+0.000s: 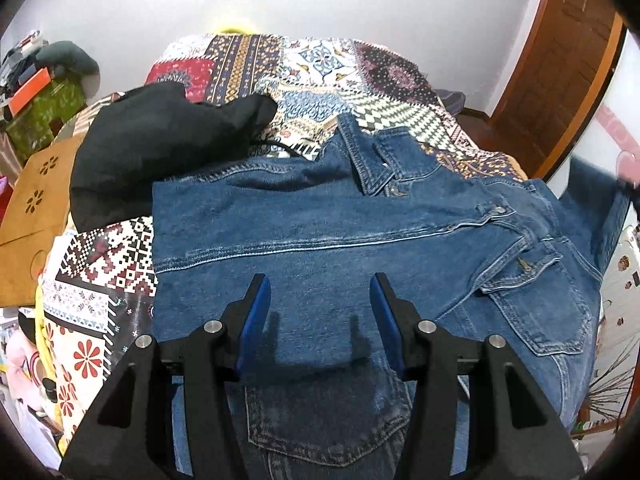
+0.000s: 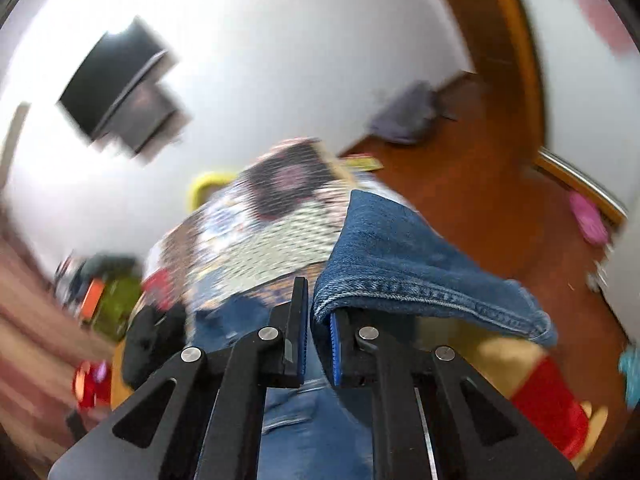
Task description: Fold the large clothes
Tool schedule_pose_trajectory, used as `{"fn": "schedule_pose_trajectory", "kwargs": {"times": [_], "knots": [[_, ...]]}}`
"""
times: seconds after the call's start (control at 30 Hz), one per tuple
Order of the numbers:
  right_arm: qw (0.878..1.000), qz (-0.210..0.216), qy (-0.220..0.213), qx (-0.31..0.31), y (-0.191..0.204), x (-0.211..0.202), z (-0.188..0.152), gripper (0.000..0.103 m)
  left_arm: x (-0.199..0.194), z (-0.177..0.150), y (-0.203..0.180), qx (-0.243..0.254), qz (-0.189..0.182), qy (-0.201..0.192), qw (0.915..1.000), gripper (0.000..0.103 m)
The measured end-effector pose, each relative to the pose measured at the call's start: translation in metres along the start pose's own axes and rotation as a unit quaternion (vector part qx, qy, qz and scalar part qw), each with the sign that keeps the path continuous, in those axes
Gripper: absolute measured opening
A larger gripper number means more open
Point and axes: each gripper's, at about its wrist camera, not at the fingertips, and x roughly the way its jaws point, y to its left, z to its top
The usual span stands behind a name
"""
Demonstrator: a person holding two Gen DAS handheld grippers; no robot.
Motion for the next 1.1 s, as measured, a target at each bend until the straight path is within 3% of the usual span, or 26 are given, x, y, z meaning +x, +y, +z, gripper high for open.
{"fn": "schedule_pose_trajectory", "kwargs": {"times": [0.17, 0.33, 0.43, 0.6, 0.63, 0.73, 0.77, 0.87, 1.1], "knots": [[0.995, 0.039, 0.066, -0.066, 0.054, 0.041, -0.049, 0.008, -0.015, -0.005, -0.003, 0.0, -0.011, -0.016, 0.9998, 0.051], [0.982, 0.035, 0.173, -0.064, 0.046, 0.1, -0.1, 0.009, -0.022, -0.013, -0.002, 0.002, -0.009, -0.013, 0.9999, 0.051], [0.978, 0.019, 0.2, -0.059, 0.034, 0.11, -0.113, 0.012, -0.025, -0.018, 0.0, -0.001, -0.01, -0.01, 0.9999, 0.051], [0.976, 0.025, 0.208, -0.056, 0.035, 0.093, -0.105, 0.016, -0.02, -0.022, 0.002, -0.007, -0.011, 0.001, 0.9999, 0.052], [0.976, 0.029, 0.208, -0.055, 0.037, 0.088, -0.102, 0.021, -0.018, -0.023, 0.001, -0.007, -0.011, 0.004, 0.9999, 0.052], [0.981, 0.016, 0.181, -0.063, 0.035, 0.072, -0.094, 0.051, -0.013, -0.023, -0.002, -0.009, -0.013, 0.009, 0.9998, 0.052], [0.984, 0.012, 0.163, -0.066, 0.033, 0.064, -0.09, 0.055, -0.012, -0.023, -0.003, -0.008, -0.014, 0.01, 0.9998, 0.052], [0.99, 0.001, 0.135, -0.05, 0.02, 0.053, -0.079, 0.056, -0.009, -0.02, -0.009, -0.003, -0.018, 0.009, 0.9998, 0.052], [0.992, -0.037, 0.117, 0.033, -0.034, 0.057, -0.06, 0.056, -0.006, -0.013, -0.018, 0.004, -0.025, 0.005, 0.9997, 0.052]]}}
